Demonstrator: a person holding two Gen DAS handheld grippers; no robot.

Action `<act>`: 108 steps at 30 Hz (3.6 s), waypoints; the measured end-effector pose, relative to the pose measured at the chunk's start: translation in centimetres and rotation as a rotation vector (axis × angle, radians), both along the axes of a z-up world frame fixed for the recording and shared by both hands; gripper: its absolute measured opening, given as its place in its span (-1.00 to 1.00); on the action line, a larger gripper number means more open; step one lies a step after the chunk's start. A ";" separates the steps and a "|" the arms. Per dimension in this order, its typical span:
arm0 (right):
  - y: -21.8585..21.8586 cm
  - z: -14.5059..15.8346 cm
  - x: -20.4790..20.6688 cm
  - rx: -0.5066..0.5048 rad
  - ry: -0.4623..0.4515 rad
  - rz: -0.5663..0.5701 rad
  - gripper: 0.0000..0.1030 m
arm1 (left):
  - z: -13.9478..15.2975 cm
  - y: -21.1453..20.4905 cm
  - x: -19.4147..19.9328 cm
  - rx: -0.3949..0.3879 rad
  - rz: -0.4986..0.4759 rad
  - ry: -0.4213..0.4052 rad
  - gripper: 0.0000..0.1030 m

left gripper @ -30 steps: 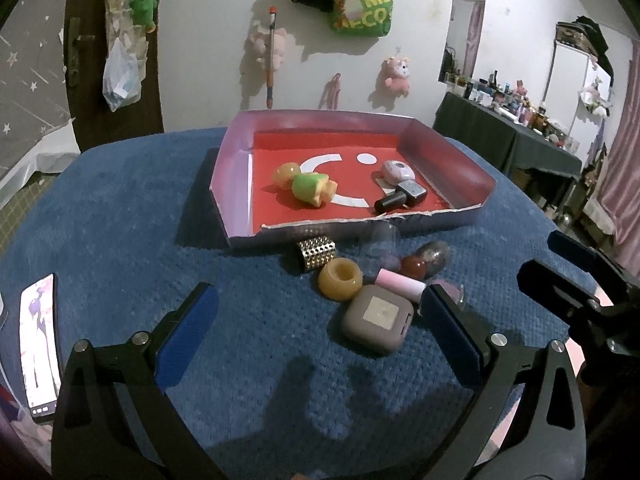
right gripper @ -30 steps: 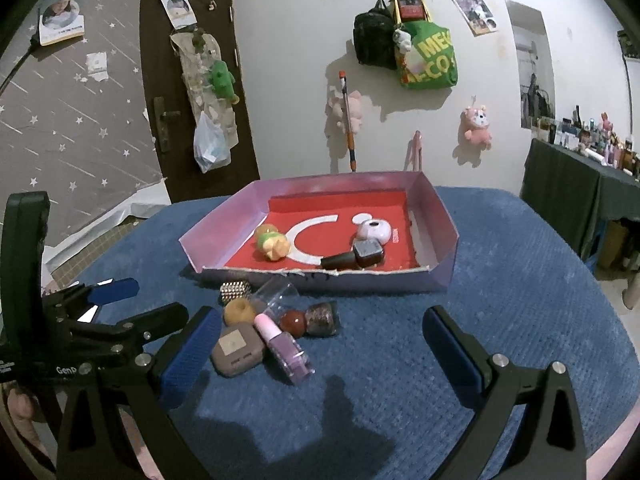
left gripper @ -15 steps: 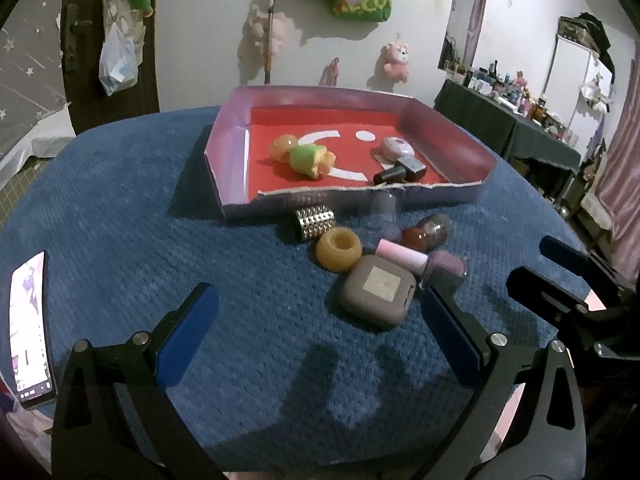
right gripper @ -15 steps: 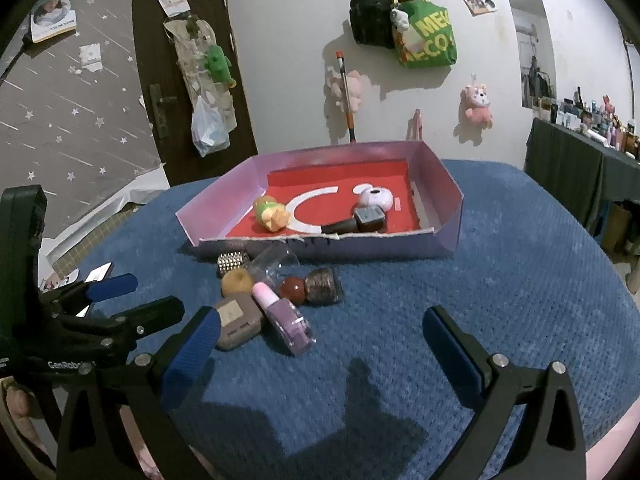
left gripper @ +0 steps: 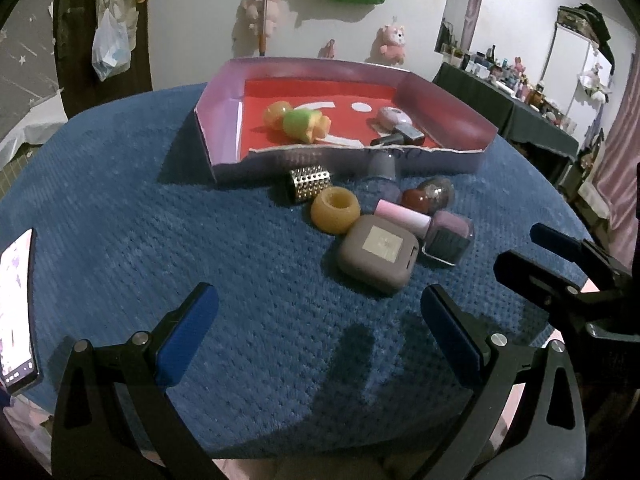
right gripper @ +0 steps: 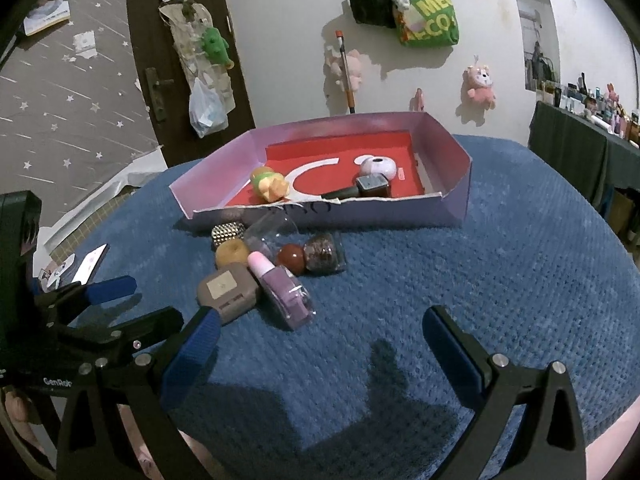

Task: Organize rigid objects
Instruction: 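Grasp the pink nail polish bottle with the right tool while the left tool grasps the grey square case, then carry the pink nail polish and grey square case into the red tray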

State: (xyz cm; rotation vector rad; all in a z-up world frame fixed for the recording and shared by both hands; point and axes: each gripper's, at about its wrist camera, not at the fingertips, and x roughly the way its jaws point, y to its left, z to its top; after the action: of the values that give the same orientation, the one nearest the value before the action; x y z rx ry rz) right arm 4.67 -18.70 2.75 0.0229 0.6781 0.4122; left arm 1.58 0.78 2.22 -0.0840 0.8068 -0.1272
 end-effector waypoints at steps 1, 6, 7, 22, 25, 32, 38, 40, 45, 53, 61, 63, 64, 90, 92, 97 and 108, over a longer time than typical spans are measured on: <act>0.0 -0.1 0.0 0.000 0.004 0.000 1.00 | -0.1 0.0 0.0 -0.004 -0.001 0.003 1.00; 0.0 -0.7 0.6 -0.005 0.026 0.004 1.00 | -0.6 -0.1 0.3 -0.006 -0.008 0.016 1.00; 0.0 -0.8 0.7 -0.008 0.028 0.004 0.99 | -0.7 -0.1 0.4 -0.007 -0.008 0.019 1.00; -0.3 -1.6 3.4 0.029 0.096 0.037 0.69 | -1.5 -1.2 1.8 0.022 -0.054 0.035 1.00; -0.2 -1.7 4.1 0.050 0.122 0.055 0.55 | -1.6 -1.6 2.1 0.038 -0.070 0.033 1.00; 0.4 -1.9 5.3 0.099 0.178 0.110 0.22 | -1.5 -2.2 2.9 0.045 -0.101 0.020 0.98; 1.2 -1.8 6.1 0.131 0.211 0.165 -0.21 | -1.5 -2.2 3.4 0.059 -0.105 0.014 0.64; 1.5 -1.8 6.2 0.137 0.219 0.178 -0.26 | -1.5 -2.1 3.4 0.050 -0.110 0.012 0.59; 1.6 -1.7 6.1 0.133 0.214 0.185 -0.31 | -1.3 -2.6 3.4 0.049 -0.138 0.004 0.32; 0.7 -1.3 5.1 0.162 0.210 0.182 -0.47 | -1.1 -2.6 2.7 0.040 -0.148 -0.001 -0.02; 0.9 -1.4 2.6 0.078 0.131 0.186 -0.50 | -1.1 0.7 1.8 0.019 -0.058 0.010 -0.02; 1.2 -1.6 1.9 0.050 0.103 0.195 -0.50 | -1.2 1.4 1.8 -0.003 -0.051 0.017 -0.02; 1.3 -1.7 1.6 0.037 0.087 0.197 -0.50 | -1.2 1.7 1.8 -0.008 -0.048 0.018 -0.02; 3.1 -3.0 0.8 -0.016 -0.018 0.216 -0.56 | -1.3 0.9 2.1 0.031 -0.032 -0.007 0.00; 3.0 -2.8 1.0 0.011 0.006 0.222 -0.56 | -1.1 1.0 1.9 0.024 -0.032 -0.006 0.00; 2.3 -1.8 0.7 0.087 0.033 0.241 -0.56 | -0.4 0.8 1.4 0.019 -0.040 -0.021 0.00; 1.7 0.7 0.0 0.161 0.021 0.275 -0.56 | 1.5 -0.2 0.8 0.006 -0.086 -0.059 0.00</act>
State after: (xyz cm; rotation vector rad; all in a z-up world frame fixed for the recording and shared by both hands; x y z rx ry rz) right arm 4.63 -16.98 3.41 0.0871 0.6690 0.7317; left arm 2.36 0.57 3.74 -0.0399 0.7516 -0.2071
